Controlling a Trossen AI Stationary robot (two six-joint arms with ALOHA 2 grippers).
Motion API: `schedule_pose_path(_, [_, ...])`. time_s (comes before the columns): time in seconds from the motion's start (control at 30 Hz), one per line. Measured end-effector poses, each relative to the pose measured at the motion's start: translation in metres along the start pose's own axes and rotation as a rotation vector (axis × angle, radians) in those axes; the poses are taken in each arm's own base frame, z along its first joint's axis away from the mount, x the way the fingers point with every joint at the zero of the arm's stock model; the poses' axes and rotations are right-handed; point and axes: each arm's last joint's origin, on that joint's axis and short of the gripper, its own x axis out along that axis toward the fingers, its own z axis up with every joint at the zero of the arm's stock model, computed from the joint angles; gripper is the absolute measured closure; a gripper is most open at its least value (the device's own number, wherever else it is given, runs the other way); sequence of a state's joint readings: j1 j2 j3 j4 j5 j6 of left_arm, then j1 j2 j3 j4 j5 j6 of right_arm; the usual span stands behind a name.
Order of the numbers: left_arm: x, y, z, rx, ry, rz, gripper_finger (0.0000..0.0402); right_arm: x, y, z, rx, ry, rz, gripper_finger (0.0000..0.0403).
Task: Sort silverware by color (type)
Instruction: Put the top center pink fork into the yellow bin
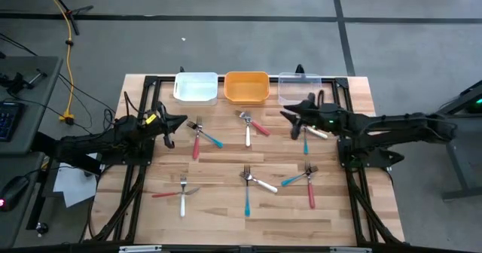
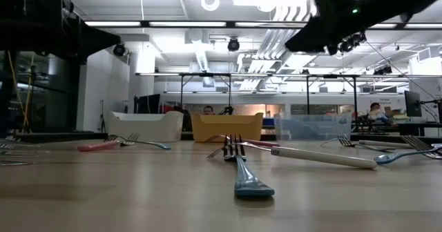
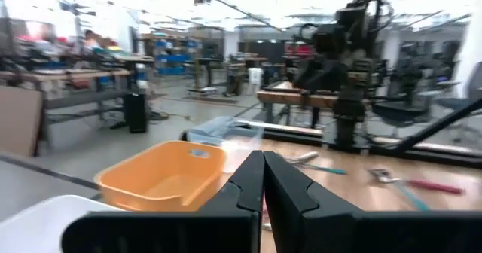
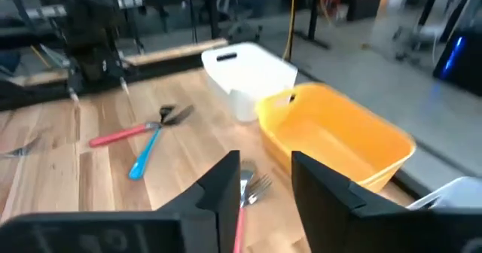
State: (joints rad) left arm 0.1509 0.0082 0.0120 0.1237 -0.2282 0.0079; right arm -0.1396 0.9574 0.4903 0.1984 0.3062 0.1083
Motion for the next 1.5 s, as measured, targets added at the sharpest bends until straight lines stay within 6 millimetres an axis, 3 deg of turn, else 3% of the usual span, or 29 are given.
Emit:
schedule_pose_path(0.6, [0.0,0.001,0.0,0.08,0.006,0.045,0.0398,0.113,0.033,-0.029,0.039,0.42,-0.072,0.0267])
schedule_pose_path(0.87, [0.0,0.001,0.0,0.091,0.006,0.047,0.0398,0.151,0.042,-0.037,-0.026,0.635,-0.121,0.0202])
schedule_pose_path(1.1, [0.0,0.001,-0.001,0.084,0.008,0.047,0.0398,0.176,0.034,-0.048,-0.032,0.755,-0.113,0.0192])
schedule_pose_path(1.27, [0.0,0.001,-0.001,0.084,0.008,0.047,0.0398,0.186,0.023,-0.061,-0.013,0.806,-0.12,0.0209])
schedule_pose_path(1.5, [0.0,0.001,-0.001,0.084,0.009,0.047,0.0399,0.19,0.016,-0.062,0.01,0.818,-0.082,0.0252])
